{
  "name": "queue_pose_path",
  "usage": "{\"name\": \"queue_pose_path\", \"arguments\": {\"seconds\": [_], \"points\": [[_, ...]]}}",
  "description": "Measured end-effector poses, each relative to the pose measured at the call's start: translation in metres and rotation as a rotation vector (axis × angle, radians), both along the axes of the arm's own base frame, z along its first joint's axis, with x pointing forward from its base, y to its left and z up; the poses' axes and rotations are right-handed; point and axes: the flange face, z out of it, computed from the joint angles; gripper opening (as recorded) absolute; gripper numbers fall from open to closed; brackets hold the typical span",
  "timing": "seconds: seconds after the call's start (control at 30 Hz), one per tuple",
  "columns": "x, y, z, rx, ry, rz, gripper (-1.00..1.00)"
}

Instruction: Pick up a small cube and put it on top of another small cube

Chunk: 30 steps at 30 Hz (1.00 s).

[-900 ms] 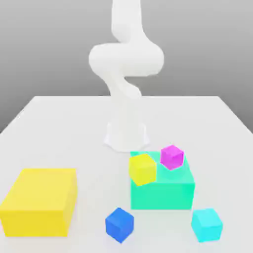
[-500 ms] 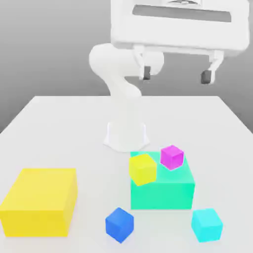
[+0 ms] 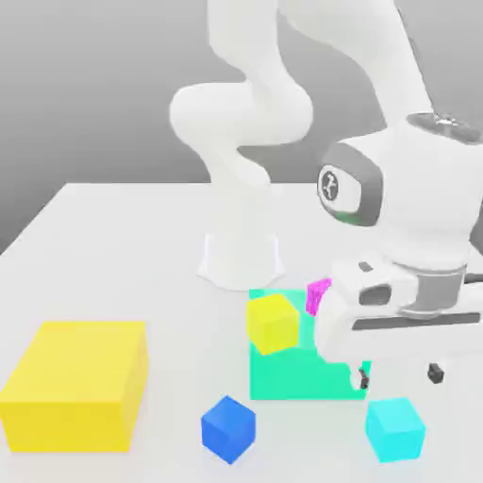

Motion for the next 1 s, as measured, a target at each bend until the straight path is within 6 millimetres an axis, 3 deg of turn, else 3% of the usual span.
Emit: {"name": "queue_pose_path", "arguments": {"seconds": [0.13, 0.17, 0.37, 0.57, 0.77, 1.0], "points": [[-0.003, 0.003, -0.053, 0.003, 0.011, 0.002, 0.00], [-0.004, 0.003, -0.061, 0.002, 0.012, 0.003, -1.00], [-0.004, 0.003, -0.064, 0.003, 0.011, 0.003, -1.00], [-0.004, 0.000, -0.004, -0.003, 0.010, 0.004, -1.00], [-0.013, -0.050, 0.047, -0.079, 0.003, 0.019, -1.00], [-0.041, -0.101, 0.101, -0.104, 0.007, 0.042, -1.00]]}}
